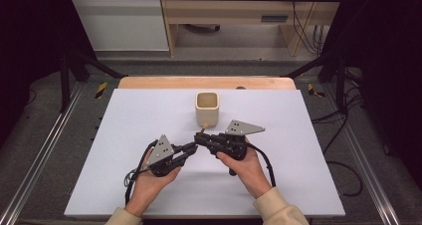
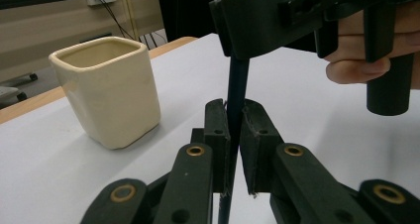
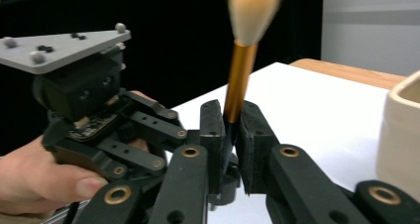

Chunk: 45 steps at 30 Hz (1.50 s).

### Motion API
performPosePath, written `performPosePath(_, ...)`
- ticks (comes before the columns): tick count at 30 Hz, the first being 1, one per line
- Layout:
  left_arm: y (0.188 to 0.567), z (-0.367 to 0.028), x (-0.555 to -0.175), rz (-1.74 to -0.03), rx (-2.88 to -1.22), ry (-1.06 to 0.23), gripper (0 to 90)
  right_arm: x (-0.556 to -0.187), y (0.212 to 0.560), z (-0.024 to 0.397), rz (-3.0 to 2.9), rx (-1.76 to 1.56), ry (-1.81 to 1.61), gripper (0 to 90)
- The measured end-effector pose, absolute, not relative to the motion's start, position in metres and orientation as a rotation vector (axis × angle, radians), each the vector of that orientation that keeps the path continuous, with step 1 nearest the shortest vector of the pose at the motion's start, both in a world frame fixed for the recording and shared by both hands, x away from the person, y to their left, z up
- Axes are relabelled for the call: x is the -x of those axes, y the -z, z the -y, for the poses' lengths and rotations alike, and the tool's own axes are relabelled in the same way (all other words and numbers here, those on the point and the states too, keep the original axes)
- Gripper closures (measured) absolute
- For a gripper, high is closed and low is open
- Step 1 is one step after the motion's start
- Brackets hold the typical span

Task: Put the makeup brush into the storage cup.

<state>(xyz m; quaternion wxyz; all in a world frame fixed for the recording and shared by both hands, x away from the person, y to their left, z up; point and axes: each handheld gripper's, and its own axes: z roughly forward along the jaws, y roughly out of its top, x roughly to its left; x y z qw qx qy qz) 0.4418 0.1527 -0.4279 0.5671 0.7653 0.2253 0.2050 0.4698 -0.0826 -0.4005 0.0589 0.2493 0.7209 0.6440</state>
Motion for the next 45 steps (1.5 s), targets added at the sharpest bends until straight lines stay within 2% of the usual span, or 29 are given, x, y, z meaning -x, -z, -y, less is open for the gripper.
performPosePath(2,0.428,-0.153,-0.442,-0.537,-1.794,-0.482,78.3,-0.470,0.401,0.082,-2.180,-0.743,-1.960,83.5)
performPosePath(3,0.428,-0.154,-0.442,-0.541,-1.788,-0.481,72.1,-0.470,0.401,0.082,-2.183,-0.745,-1.956,83.5)
performPosePath(4,0.428,-0.154,-0.442,-0.542,-1.786,-0.481,72.1,-0.470,0.401,0.082,-2.183,-0.745,-1.956,83.5)
performPosePath(6,0.428,-0.155,-0.442,-0.545,-1.795,-0.493,65.2,-0.471,0.400,0.085,-2.175,-0.746,-1.941,83.5)
performPosePath(7,0.428,-0.156,-0.442,-0.546,-1.801,-0.496,57.7,-0.473,0.399,0.090,-2.162,-0.752,-1.916,83.5)
performPosePath(9,0.429,-0.160,-0.441,-0.555,-1.818,-0.506,54.4,-0.474,0.397,0.092,-2.161,-0.762,-1.893,83.5)
performPosePath(13,0.433,-0.180,-0.439,-0.597,-1.857,-0.534,39.8,-0.482,0.394,0.107,-2.139,-0.787,-1.783,83.5)
performPosePath(15,0.434,-0.191,-0.438,-0.622,-1.858,-0.541,35.6,-0.486,0.393,0.113,-2.116,-0.818,-1.745,83.5)
performPosePath(21,0.437,-0.221,-0.433,-0.697,-1.850,-0.580,28.6,-0.494,0.394,0.118,-2.061,-0.858,-1.658,83.5)
performPosePath(25,0.440,-0.251,-0.429,-0.768,-1.817,-0.616,20.6,-0.497,0.388,0.116,-2.006,-0.841,-1.582,83.5)
performPosePath(32,0.448,-0.273,-0.433,-0.879,-1.782,-0.625,11.5,-0.504,0.376,0.114,-1.975,-0.806,-1.526,83.5)
performPosePath(45,0.452,-0.284,-0.439,-0.921,-1.752,-0.649,10.0,-0.520,0.354,0.107,-1.971,-0.741,-1.438,83.5)
